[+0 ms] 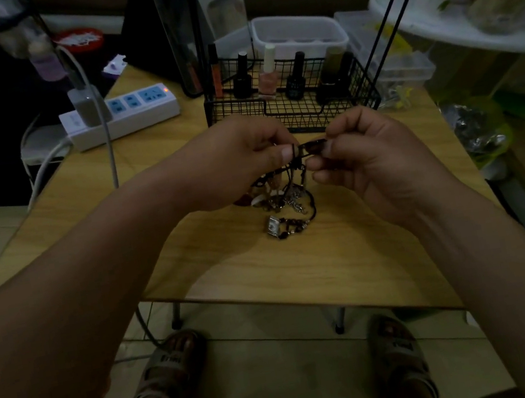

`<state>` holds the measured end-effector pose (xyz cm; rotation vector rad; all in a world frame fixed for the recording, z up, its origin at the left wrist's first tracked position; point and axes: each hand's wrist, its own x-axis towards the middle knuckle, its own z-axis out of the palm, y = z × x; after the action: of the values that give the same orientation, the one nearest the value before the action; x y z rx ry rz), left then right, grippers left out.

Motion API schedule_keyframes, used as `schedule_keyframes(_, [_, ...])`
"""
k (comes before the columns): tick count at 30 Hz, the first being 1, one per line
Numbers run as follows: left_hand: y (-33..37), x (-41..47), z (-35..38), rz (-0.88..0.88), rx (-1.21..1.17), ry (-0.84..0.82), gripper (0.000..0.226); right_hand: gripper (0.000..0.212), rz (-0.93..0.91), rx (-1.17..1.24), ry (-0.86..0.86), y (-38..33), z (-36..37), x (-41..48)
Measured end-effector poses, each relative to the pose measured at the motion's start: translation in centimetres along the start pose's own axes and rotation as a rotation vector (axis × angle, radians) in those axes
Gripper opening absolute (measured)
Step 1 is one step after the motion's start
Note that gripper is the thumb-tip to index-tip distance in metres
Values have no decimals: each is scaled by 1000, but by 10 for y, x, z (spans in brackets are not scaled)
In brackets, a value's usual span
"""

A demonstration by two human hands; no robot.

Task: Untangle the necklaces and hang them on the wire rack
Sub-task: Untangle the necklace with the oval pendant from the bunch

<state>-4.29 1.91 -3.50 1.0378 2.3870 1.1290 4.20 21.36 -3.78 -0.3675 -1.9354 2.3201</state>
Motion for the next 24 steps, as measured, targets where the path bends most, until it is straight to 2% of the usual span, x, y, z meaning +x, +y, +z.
schedule_keyframes(7, [10, 0, 10, -12, -209, 5, 19, 24, 276, 422, -20, 2, 3, 0])
schedule_keyframes(13, [12, 3, 9, -86, -420, 62, 17, 25, 345, 413, 17, 1, -3, 1])
schedule_keyframes(19, [13, 6, 15, -173, -452, 145, 12, 24, 355, 503, 11, -1, -5, 0])
schedule_keyframes(24, [20, 0, 17, -199, -410, -35, 21, 24, 314, 514, 9, -3, -7, -1])
